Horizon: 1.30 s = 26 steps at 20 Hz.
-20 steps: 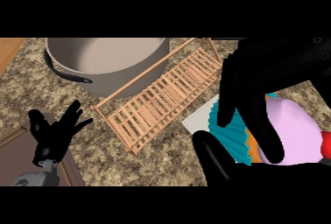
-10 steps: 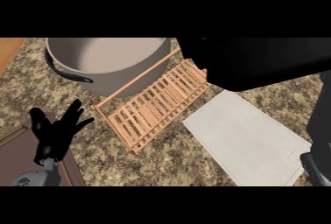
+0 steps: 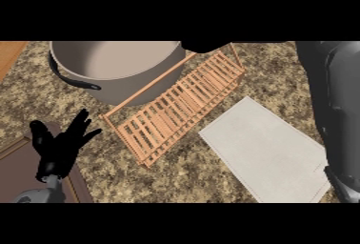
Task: Pick the cupcake from the placemat and place it in the tiered shelf
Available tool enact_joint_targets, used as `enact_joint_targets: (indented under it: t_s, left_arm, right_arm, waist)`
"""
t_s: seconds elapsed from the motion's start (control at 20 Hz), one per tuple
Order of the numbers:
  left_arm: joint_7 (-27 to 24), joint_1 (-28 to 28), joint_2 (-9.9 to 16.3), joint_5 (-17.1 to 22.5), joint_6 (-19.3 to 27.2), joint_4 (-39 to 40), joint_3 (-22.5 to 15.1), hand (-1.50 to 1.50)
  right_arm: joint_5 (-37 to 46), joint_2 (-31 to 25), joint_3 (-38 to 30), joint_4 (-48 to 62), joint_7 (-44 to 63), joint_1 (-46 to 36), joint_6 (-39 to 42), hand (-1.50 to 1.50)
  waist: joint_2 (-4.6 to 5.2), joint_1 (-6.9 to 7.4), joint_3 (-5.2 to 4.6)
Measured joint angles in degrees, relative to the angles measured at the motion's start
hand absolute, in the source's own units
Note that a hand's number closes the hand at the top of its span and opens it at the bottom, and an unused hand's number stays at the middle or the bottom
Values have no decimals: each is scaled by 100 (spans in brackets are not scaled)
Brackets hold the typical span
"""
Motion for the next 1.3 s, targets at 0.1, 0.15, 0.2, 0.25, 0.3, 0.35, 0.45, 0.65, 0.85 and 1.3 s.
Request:
enact_joint_targets:
  t_s: [0.1,0.15,0.2,0.25,0.3,0.35,0.45,0.65,0.85,1.3]
  left_arm:
    - [-37,35,-48,-34,26,-39,-28,0]
    - [-8,17,-19,-36,7,-38,-18,0]
    - [63,10,-32,-43,45,-71,-17,0]
    - [61,33,-58,-80,82,-95,-35,0]
    - [52,-13,-32,-68,58,-6,13,0]
    - [55,-53,-32,-113,93,53,23,0]
    - [90,-82,-24,-101,69,70,44,0]
    - [-38,-62,-48,-109,33,104,79,0]
    - [-15,-113,-41,-158,62,169,120,0]
    - [3,-61,-76,-168,29,99,133,0]
  right_arm:
    - [148,33,-3,378,-239,-146,-89,150]
    - [247,43,21,523,-363,-182,-137,150]
    - [350,53,57,681,-526,-210,-182,150]
    - [415,70,70,793,-606,-229,-214,150]
    - [496,122,113,836,-705,-176,-290,150]
    - [595,199,171,904,-824,-134,-398,150]
    - [730,250,166,1157,-1049,-214,-535,150]
    - [869,335,141,1524,-1492,-262,-689,150]
    - [902,331,83,1756,-1795,-334,-645,150]
    - [872,466,-259,2029,-1704,-388,-869,-150]
  waist:
    - [0,12,3]
    - [2,10,0]
    - [3,15,1]
    - [1,11,2]
    - [0,2,5]
    - [-1,1,13]
    - [0,6,15]
    - [-5,0,14]
    - [-8,-11,17]
    - [-16,-30,11]
